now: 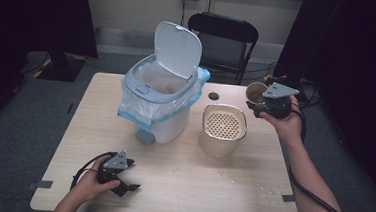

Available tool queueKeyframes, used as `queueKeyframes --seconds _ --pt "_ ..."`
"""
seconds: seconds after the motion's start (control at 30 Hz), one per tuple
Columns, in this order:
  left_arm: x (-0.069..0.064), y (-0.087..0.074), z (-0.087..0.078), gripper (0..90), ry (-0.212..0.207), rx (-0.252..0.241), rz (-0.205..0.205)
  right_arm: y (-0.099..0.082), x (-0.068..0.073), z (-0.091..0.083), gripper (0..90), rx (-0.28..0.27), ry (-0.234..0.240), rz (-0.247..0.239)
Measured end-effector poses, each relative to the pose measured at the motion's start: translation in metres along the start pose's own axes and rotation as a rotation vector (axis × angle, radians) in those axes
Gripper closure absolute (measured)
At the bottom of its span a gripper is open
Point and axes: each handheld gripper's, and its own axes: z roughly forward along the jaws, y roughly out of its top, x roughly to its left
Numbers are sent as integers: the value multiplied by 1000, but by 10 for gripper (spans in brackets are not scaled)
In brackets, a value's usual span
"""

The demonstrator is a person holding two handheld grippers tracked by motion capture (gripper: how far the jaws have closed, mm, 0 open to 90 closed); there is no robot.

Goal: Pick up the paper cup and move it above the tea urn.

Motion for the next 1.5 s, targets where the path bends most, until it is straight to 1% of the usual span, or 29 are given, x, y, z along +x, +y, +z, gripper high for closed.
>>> queueKeyframes --seconds 0.03,0.17,0.23,0.3,0.37,0.4,0.47,0.6,0.7,0.8,0.87,0.9,0.93,1.0,1.03,1.07,1.1,1.17,1.2,1.23,1.27,1.3,1.33,1.37,1.4,1.43,1.47,1.5 --pt "0 0 0 86 0 1 0 3 2 0 287 17 -10 -43" --pt "0 0 0 86 1 1 0 7 6 0 287 27 -19 -104" --pt "0 0 0 87 0 0 0 9 8 -1 288 36 -30 -131" --pt "0 0 0 86 1 3 2 11 10 -1 289 54 -46 -177" --pt "0 0 0 86 0 0 0 13 12 -2 289 59 -57 -207" --pt "0 0 0 86 0 0 0 13 12 -2 289 59 -57 -207" --pt "0 0 0 86 0 1 0 15 18 -3 290 76 -77 -278" --pt "0 0 0 86 1 2 2 19 25 -4 290 92 -88 -353" --pt "0 0 0 86 0 1 0 22 31 -2 290 117 -85 -405" --pt "0 0 0 86 0 0 0 24 38 -1 290 163 -108 -505" --pt "0 0 0 86 0 0 0 26 42 1 291 190 -117 -555" --pt "0 0 0 87 1 2 2 27 43 1 291 199 -126 -594" --pt "0 0 0 86 0 0 0 27 47 1 292 218 -152 -631" --pt "0 0 0 82 -5 5 3 29 52 3 293 257 -178 -730" --pt "0 0 0 79 -6 4 4 29 54 4 293 277 -201 -787" --pt "0 0 0 78 -6 4 4 29 54 4 293 277 -201 -787" --pt "0 0 0 78 -6 3 5 30 60 5 294 303 -232 -862" --pt "0 0 0 78 -6 3 5 30 63 6 294 305 -259 -915" --pt "0 0 0 78 -6 4 4 31 65 6 294 315 -278 -956" --pt "0 0 0 78 -6 4 4 32 68 7 294 319 -303 -1008" --pt "0 0 0 78 -6 4 4 32 68 7 294 319 -303 -1008" --pt "0 0 0 78 -5 4 4 33 74 8 294 320 -361 -1106" --pt "0 0 0 78 -5 6 7 34 78 8 294 325 -383 -1154" --pt "0 0 0 78 -5 4 4 33 81 8 294 325 -407 -1189" --pt "0 0 0 78 -6 6 3 33 84 9 294 331 -442 -1265" --pt "0 0 0 78 -6 3 4 33 88 9 294 335 -465 -1334" --pt "0 0 0 78 -6 3 4 33 88 9 294 335 -465 -1334" --pt "0 0 0 78 -6 4 4 33 91 10 294 330 -471 -1371"
